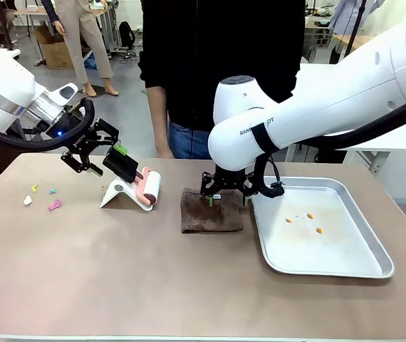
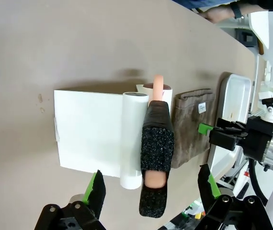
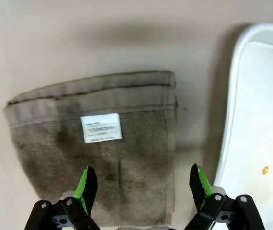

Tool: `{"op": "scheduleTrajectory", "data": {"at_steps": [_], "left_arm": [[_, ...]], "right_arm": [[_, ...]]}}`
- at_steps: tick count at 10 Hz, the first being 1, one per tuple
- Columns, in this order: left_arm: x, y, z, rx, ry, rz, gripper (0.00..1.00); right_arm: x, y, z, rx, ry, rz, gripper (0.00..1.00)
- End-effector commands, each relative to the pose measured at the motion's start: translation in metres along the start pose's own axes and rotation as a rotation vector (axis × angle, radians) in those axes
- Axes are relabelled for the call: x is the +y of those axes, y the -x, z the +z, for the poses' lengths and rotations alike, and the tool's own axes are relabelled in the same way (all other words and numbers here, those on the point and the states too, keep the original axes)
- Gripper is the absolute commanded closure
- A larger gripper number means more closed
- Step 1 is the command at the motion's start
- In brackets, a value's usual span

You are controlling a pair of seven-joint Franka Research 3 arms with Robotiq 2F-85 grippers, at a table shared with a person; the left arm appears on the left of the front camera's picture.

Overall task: Clean the surface of the table.
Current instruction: Hold the Lint Roller with your left hand and the towel with your right hand.

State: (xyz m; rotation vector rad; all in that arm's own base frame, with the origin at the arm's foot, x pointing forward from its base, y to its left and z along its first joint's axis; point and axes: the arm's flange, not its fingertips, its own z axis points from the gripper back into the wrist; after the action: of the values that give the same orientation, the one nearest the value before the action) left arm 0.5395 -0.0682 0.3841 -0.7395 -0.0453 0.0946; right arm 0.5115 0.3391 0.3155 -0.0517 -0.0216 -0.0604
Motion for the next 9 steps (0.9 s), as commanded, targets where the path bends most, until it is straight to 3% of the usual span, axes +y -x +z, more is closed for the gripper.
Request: {"op": "scheduleTrajectory", "data": {"at_steps": [1,9], "left_arm": [[0.006,0.000,0.000,-0.008,0.034,-0.001,0.00],[0.011,-0.002,-0.001,-0.027,0.070,-0.012,0.00]], "right_arm": [[0.007,-0.003,0.000,0.012,0.053,-0.036,0.00],[0.000,-0.003,-0.014,0.029,0.001,-0.053,0.00]]}}
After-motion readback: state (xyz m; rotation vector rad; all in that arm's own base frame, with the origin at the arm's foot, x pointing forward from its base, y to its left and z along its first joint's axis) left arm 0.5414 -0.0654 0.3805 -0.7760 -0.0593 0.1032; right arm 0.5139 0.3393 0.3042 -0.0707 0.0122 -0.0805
